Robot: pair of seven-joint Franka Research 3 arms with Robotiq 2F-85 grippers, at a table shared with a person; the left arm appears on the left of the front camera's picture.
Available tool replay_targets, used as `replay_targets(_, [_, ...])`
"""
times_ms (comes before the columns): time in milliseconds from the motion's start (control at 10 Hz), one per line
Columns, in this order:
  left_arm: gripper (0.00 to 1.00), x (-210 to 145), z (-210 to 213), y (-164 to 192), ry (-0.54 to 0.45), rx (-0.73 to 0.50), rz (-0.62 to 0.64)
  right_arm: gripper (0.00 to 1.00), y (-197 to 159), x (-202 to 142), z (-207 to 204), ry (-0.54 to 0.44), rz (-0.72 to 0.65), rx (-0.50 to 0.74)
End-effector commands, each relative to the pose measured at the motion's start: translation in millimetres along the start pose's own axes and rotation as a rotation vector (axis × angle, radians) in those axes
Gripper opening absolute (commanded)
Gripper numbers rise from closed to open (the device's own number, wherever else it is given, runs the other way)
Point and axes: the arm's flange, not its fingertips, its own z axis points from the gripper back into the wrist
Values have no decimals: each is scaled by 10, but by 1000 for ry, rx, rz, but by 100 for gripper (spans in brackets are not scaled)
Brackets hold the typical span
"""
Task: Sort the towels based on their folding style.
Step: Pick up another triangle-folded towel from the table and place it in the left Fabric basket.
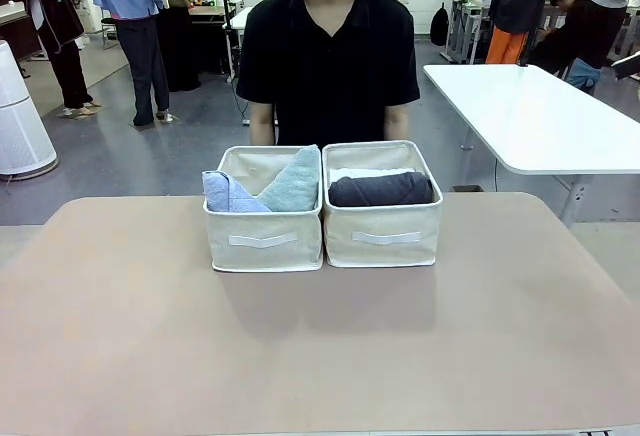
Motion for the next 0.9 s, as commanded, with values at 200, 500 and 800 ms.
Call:
replay_targets(200, [100, 4, 12, 0, -17, -5, -16, 100, -15, 2, 39, -14, 5, -7])
replay_targets(500, [100, 4, 12, 0, -17, -5, -16, 100, -15, 2, 39, -14, 5, -7])
replay_targets(800, [100, 4, 12, 0, -17, -5, -16, 100, -15, 2, 39, -14, 5, -7])
